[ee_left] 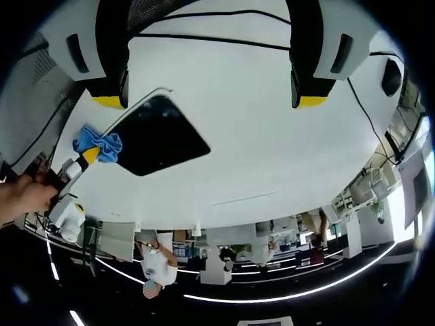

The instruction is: Wipe the mirror surface with the cleaning cloth until all visible marks leave the cleaned area.

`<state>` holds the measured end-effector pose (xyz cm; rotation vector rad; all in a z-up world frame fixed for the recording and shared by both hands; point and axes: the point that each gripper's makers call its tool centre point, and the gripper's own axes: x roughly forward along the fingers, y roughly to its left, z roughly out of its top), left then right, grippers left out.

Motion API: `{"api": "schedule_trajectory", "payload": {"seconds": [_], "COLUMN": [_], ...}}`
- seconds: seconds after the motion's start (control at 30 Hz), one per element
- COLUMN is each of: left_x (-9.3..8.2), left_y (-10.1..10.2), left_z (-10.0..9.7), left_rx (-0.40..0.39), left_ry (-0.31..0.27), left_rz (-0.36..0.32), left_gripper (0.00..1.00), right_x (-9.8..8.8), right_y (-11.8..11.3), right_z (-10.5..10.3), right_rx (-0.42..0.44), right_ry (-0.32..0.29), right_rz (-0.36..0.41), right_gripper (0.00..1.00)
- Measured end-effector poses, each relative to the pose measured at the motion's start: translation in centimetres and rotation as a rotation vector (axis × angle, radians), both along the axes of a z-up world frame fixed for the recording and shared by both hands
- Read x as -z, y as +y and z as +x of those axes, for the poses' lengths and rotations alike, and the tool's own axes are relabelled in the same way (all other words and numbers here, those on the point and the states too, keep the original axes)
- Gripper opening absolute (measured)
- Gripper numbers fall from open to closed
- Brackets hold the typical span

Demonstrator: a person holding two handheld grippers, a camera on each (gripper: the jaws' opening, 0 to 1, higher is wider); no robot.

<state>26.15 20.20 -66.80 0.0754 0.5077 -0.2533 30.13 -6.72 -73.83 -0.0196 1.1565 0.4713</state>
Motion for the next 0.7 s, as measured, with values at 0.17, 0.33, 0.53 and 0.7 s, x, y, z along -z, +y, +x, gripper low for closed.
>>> {"api": "schedule_trajectory", "payload": {"seconds": [0.17, 0.33, 0.53, 0.7], "left_x": [0.05, 0.03, 0.19, 0.32], "left_y": [-0.07, -0.40, -0.50, -0.66], "left_z": [-0.05, -0.11, -0.23, -0.32], "left_rx": [0.004, 0.013, 0.020, 0.027], "left_ry": [0.004, 0.003, 0.013, 0.020], "left_rz": [0.001, 0.003, 0.003, 0.005], "left_gripper": [0.99, 0.99, 0.99, 0.99], "right_x": [0.03, 0.05, 0.06, 0.11], "right_y": [-0.26, -0.27, -0.17, -0.09], "right_z": [0.02, 0.02, 0.13, 0.30], "right_rx": [0.001, -0.002, -0.001, 0.001], "right_ry": [0.001, 0.000, 0.003, 0.003], "right_rz": [-0.003, -0.007, -0.014, -0.020], "right_gripper": [0.00, 0.00, 0.00, 0.00]}}
